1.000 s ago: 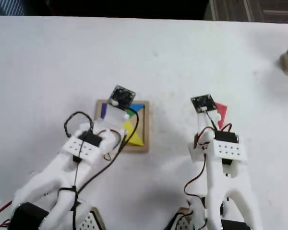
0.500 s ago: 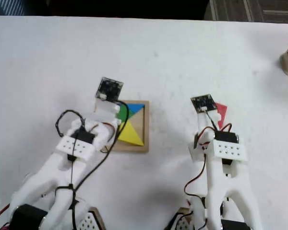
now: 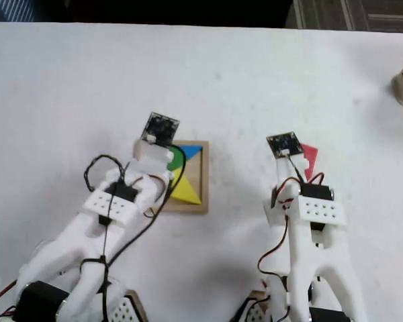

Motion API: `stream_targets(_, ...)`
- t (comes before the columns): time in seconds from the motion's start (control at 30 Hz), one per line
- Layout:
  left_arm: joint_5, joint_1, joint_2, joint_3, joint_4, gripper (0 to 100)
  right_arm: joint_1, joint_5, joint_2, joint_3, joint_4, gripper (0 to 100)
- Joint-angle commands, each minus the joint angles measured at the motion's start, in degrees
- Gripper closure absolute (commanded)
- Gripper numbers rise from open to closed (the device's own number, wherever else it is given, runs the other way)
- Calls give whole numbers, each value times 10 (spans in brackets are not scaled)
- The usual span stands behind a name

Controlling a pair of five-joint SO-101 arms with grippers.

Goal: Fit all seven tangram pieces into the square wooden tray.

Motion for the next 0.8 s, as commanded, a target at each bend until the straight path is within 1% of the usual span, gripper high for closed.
stream_targets(0.0, 7, 9, 2, -14, 6, 976, 2, 6, -18, -4, -4, 978)
stream_targets(0.4, 11, 7, 2, -25, 4, 976, 1, 6, -18, 2, -7, 978)
stream_targets(0.47, 12, -4, 2, -38, 6, 976, 1, 6, -18, 2, -7, 978)
stream_targets(0.53, 28, -13, 8, -49, 6, 976, 1, 6, -18, 2, -7, 978)
stream_targets(0.6, 40, -18, 36, -67, 7, 976, 1, 6, -18, 2, -7, 978)
stream_targets(0.7, 39, -19, 97, -98, 8, 976, 1, 6, -18, 2, -7, 978)
stream_targets(0.77, 39, -22, 124, -118, 28, 976, 1, 6, -18, 2, -7, 978)
